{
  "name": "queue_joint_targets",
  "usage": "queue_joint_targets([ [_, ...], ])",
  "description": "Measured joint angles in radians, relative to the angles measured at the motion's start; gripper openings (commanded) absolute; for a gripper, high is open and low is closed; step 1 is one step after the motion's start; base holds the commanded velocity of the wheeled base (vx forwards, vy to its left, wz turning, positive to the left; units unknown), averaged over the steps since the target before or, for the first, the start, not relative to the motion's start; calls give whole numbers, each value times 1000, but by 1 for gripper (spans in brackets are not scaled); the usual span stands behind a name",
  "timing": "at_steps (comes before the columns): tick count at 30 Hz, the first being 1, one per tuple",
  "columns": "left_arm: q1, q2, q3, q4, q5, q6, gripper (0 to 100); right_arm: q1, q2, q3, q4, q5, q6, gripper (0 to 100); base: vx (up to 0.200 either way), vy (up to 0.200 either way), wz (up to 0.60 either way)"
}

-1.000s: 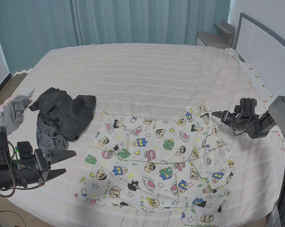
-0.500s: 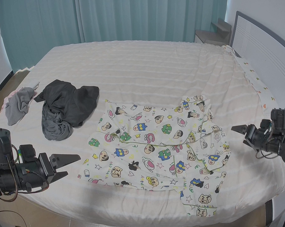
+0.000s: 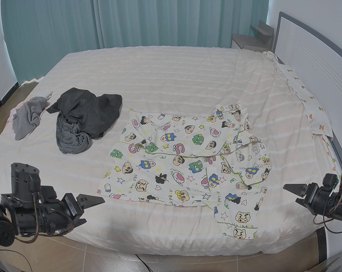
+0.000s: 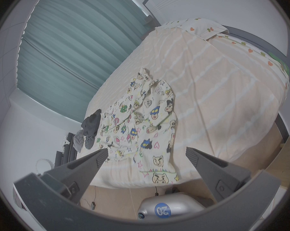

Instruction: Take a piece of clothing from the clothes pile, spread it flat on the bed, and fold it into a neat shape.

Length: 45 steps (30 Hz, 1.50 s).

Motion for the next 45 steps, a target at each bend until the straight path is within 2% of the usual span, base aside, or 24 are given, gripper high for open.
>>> queue_joint_targets([
  [3,4,98,-5,-74,62,-6,100,17,-15,16,-7,0,1,100,0,0,0],
  [7,7,229,-16,-238,130,-9,100,36,-26,30,-12,0,3,100,0,0,0],
  [11,7,372,-38,-369,173,-10,100,57,-32,40,-15,0,4,100,0,0,0],
  [15,11,494,-67,-435,197,-13,100,74,-35,50,-17,0,6,100,0,0,0],
  [27,38,687,-164,-503,282,-50,100,148,-30,76,-21,0,10,100,0,0,0],
  [33,60,753,-228,-591,288,-101,100,177,-32,85,-21,0,10,100,0,0,0],
  [45,53,848,-341,-594,289,-108,100,184,-38,89,-21,0,11,100,0,0,0],
])
